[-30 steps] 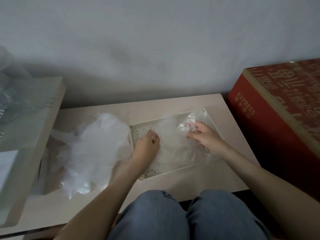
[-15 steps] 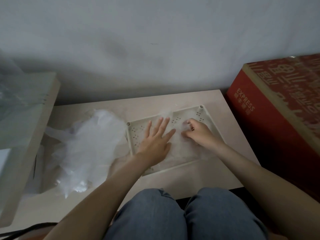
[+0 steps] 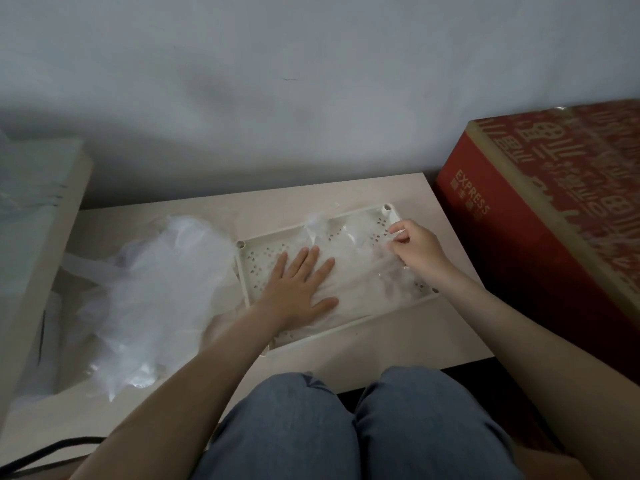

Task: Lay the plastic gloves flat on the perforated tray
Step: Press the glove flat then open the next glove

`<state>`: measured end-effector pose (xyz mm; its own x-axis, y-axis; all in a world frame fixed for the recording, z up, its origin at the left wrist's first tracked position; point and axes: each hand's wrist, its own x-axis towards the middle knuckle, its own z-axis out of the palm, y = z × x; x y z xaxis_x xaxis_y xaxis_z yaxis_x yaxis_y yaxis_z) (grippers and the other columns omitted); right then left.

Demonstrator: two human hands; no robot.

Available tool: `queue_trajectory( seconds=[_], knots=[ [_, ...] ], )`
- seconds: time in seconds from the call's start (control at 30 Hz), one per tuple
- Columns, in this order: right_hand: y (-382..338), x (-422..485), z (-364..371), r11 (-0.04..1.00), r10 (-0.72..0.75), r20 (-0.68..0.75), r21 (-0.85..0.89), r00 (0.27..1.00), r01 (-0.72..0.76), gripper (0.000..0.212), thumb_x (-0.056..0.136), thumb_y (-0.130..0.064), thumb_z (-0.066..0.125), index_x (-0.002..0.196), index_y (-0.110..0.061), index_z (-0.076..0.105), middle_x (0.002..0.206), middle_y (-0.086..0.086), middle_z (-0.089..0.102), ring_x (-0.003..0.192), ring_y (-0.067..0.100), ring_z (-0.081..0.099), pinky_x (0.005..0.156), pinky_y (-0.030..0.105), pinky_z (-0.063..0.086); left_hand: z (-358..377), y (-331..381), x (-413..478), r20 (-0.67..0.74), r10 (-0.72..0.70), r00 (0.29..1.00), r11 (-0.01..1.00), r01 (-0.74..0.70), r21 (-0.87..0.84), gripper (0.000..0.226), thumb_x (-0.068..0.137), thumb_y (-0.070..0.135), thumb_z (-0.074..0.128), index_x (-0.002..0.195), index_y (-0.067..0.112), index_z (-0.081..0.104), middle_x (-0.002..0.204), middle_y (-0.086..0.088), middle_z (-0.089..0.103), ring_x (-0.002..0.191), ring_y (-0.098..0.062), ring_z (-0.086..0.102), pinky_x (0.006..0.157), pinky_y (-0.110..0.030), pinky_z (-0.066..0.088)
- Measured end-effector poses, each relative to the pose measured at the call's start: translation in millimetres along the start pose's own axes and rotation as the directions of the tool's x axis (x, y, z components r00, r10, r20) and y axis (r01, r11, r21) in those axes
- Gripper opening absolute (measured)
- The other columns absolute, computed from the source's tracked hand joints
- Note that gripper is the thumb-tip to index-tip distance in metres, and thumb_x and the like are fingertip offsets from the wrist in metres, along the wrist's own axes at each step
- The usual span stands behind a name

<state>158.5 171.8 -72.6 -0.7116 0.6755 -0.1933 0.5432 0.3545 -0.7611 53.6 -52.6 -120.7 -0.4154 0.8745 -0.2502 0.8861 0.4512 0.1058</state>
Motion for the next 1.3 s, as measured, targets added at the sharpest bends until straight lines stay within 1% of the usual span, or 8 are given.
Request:
queue_trajectory(
  seconds=[0.17,0.23,0.37,0.47,0.57,0.83,1.0,1.3],
  knots=[
    [-7,-9,0,0.942,-0.196,0.06,-0.265,0.979,0.205,0.034,0.086,-0.014,0.062,0.119,-0.009,0.056,0.107,0.004,0.055,0.091,0.014,0.05,0.079,0.023,0.038,2,-2,1,-0.005,0.02,1.0,1.0,-0.02,0.011,0.094,0.064,0.085,-0.017,0.144,0.036,-0.028,0.151,-0.001,-0.033,0.143,-0.02,-0.026,0.114,-0.045,-0.019],
    [-12,-13,3,0.943,-0.169,0.103,-0.273,0.98,0.191,0.032,0.087,-0.011,0.058,0.119,-0.009,0.057,0.107,0.004,0.059,0.094,0.016,0.054,0.08,0.022,0.039,2,-2,1,-0.013,0.025,1.0,1.0,-0.024,0.015,0.096,0.061,0.085,-0.021,0.143,0.036,-0.028,0.15,-0.001,-0.034,0.143,-0.02,-0.026,0.114,-0.045,-0.019],
    [-18,-10,10,0.997,0.072,0.138,-0.025,0.988,-0.069,0.042,0.085,-0.008,0.06,0.126,-0.01,0.052,0.103,0.001,0.063,0.092,0.014,0.059,0.08,0.021,0.044,2,-2,0,-0.019,0.025,1.0,1.0,-0.025,0.01,0.097,0.058,0.085,-0.025,0.142,0.037,-0.029,0.151,-0.001,-0.033,0.144,-0.021,-0.025,0.115,-0.045,-0.018],
    [-19,-5,19,0.936,0.188,0.22,0.256,0.957,-0.243,0.055,0.082,-0.008,0.07,0.132,-0.007,0.045,0.111,0.008,0.06,0.088,0.018,0.063,0.09,0.029,0.052,2,-2,0,-0.025,0.025,0.999,1.0,-0.025,0.016,0.096,0.058,0.085,-0.026,0.141,0.037,-0.03,0.151,0.0,-0.032,0.145,-0.021,-0.024,0.115,-0.045,-0.017],
    [-19,0,27,0.924,0.192,0.23,0.284,0.954,-0.255,0.057,0.08,-0.013,0.074,0.13,-0.009,0.047,0.104,0.004,0.06,0.086,0.018,0.062,0.091,0.034,0.052,2,-2,0,-0.032,0.025,0.999,0.999,-0.024,0.04,0.093,0.064,0.084,-0.019,0.143,0.036,-0.028,0.156,-0.003,-0.027,0.145,-0.021,-0.023,0.117,-0.046,-0.015],
    [-32,2,25,0.95,0.107,0.374,0.236,0.921,-0.206,0.033,0.082,-0.007,0.071,0.112,-0.011,0.058,0.077,0.004,0.057,0.061,0.012,0.046,0.056,0.02,0.038,2,-4,0,-0.04,0.034,0.999,0.999,-0.032,0.042,0.093,0.061,0.083,-0.024,0.141,0.036,-0.029,0.158,-0.004,-0.023,0.145,-0.022,-0.021,0.116,-0.046,-0.014],
    [-30,6,20,0.934,0.071,0.395,0.295,0.916,-0.2,0.015,0.085,-0.002,0.066,0.091,-0.015,0.065,0.078,0.004,0.051,0.066,0.013,0.048,0.062,0.021,0.041,2,-4,-1,-0.03,0.045,0.999,0.999,-0.044,0.032,0.095,0.059,0.085,-0.025,0.14,0.037,-0.03,0.157,-0.004,-0.024,0.145,-0.022,-0.022,0.116,-0.047,-0.014],
    [-23,7,9,0.766,0.129,0.305,0.574,0.944,-0.29,0.057,0.083,0.017,0.056,0.131,-0.01,0.041,0.086,0.006,0.045,0.075,0.017,0.057,0.071,0.027,0.055,2,-7,2,-0.015,0.05,0.999,0.998,-0.05,0.041,0.095,0.06,0.086,-0.021,0.14,0.037,-0.032,0.153,-0.002,-0.03,0.145,-0.022,-0.023,0.116,-0.046,-0.015]
  ],
)
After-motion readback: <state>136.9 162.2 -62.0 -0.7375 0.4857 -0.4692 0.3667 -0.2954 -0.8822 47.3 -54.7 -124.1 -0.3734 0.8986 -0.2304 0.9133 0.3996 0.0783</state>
